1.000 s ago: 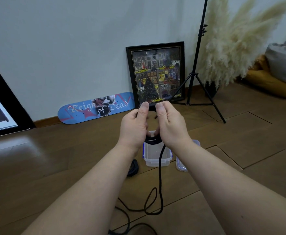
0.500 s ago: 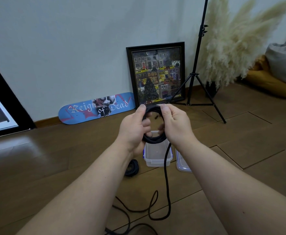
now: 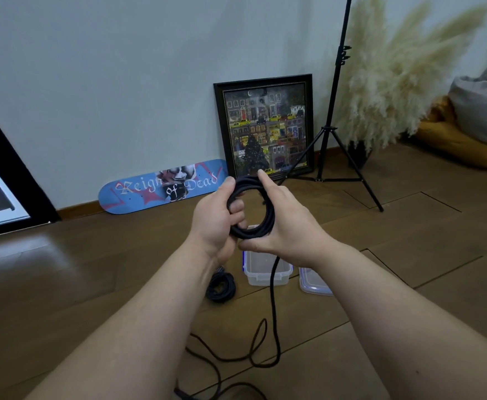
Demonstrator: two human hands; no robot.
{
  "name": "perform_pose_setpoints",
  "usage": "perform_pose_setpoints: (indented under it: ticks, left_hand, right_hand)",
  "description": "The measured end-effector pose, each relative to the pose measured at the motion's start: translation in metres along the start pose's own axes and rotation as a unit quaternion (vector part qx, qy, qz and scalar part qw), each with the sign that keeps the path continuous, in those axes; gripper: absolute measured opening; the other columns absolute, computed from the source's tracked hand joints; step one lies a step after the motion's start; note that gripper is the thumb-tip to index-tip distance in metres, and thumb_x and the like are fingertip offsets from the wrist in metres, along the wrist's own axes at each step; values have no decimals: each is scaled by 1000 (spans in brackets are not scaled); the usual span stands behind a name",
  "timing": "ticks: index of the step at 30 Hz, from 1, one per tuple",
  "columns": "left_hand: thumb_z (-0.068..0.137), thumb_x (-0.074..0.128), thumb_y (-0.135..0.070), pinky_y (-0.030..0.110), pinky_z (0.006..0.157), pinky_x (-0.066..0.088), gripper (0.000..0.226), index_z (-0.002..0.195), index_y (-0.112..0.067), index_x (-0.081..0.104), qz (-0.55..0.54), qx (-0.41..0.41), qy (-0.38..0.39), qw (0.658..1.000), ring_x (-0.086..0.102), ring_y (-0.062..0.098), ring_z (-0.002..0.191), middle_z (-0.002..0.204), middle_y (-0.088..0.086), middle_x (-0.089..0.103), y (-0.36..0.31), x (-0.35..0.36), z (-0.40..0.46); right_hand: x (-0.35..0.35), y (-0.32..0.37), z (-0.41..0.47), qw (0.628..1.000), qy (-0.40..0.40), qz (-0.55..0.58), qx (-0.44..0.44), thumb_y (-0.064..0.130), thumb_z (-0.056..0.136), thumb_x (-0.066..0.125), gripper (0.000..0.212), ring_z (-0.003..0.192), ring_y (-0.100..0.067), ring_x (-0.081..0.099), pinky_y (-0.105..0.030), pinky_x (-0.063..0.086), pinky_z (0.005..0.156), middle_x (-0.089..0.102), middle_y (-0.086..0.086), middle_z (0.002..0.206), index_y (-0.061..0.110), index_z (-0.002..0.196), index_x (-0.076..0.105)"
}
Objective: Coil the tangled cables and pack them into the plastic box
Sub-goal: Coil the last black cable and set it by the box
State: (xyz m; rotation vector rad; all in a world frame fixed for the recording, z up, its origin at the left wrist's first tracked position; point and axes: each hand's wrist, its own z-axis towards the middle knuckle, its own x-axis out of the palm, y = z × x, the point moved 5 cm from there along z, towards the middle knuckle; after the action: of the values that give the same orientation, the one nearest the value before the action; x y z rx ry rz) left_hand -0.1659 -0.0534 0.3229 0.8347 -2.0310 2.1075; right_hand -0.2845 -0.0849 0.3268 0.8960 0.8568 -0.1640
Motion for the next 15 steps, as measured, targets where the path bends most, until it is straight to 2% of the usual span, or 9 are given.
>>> perform_pose_setpoints:
  ticks: [6, 11, 13, 15]
  left_hand:
    - [103, 45, -35, 25, 52, 23, 30, 82, -18, 59, 64, 15, 4, 998, 21, 7, 44, 54, -7, 29, -1, 1, -1]
    - [103, 44, -37, 22, 44, 20, 35, 76, -15, 50, 99, 32, -12, 995, 18, 7, 41, 48, -8, 23, -2, 3, -5]
    - [102, 44, -36, 22, 41, 19, 35, 73, -17, 47, 88, 30, -29, 995, 17, 8, 40, 48, -8, 23, -3, 1, -4]
    - [101, 47, -35, 23, 44, 19, 34, 72, -19, 49, 66, 23, -43, 997, 19, 9, 42, 49, -7, 26, -4, -1, -4]
  right_hand:
    - [4, -6, 2, 998, 0, 54, 30, 48, 60, 88, 133, 135, -16, 36, -34, 36, 108, 37, 1, 146, 31, 155, -3]
    - [4, -1, 3, 999, 15, 17, 23, 51, 61, 87, 132, 127, -16, 43, -37, 42, 103, 40, 0, 138, 38, 153, -8]
    - [3, 4, 3, 999, 29, 19, 19, 54, 66, 82, 124, 122, -16, 46, -36, 42, 101, 41, 0, 134, 43, 152, -7]
    - [1, 5, 4, 999, 23, 19, 14, 57, 80, 69, 99, 111, -18, 50, -36, 43, 96, 45, -1, 123, 50, 150, -1]
